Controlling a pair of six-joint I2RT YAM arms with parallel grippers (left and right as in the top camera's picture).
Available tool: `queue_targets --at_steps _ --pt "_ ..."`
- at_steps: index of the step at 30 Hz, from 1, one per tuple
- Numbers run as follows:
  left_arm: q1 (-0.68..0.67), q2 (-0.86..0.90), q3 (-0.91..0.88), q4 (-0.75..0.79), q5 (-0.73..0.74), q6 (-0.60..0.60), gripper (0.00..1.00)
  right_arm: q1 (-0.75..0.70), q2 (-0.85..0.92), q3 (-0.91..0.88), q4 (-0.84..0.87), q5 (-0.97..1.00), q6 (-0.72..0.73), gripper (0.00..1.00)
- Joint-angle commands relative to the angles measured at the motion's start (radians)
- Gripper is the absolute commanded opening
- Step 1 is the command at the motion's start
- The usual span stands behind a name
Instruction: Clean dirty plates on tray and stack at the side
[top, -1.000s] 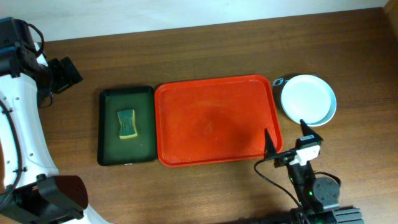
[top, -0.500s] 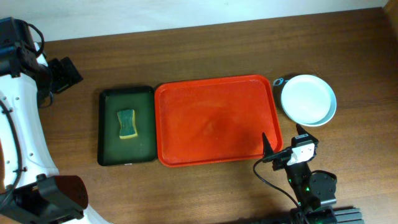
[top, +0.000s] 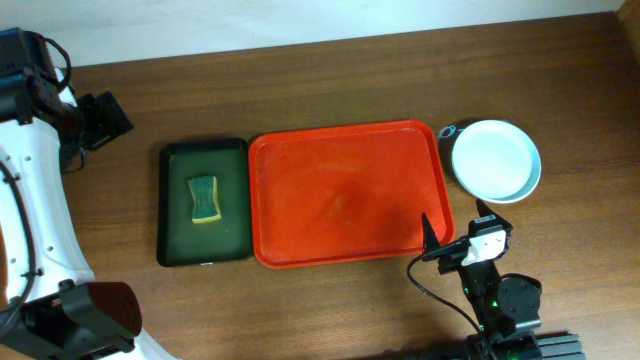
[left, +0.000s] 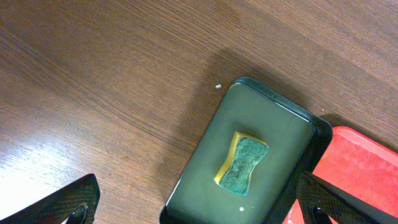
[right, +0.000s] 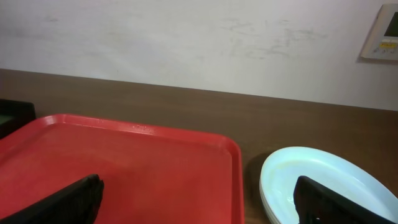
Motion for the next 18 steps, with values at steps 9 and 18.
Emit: queue_targets --at_steps 9,18 --pt "0.008 -0.083 0.003 -0.001 0.0 -0.01 0.99 -0.007 -0.009 -0.005 -0.005 0.002 0.007 0.98" --pt "0.008 -0.535 0.003 -0.001 -0.072 -0.01 0.99 -0.007 -0.009 -0.005 -0.005 0.002 0.007 0.98"
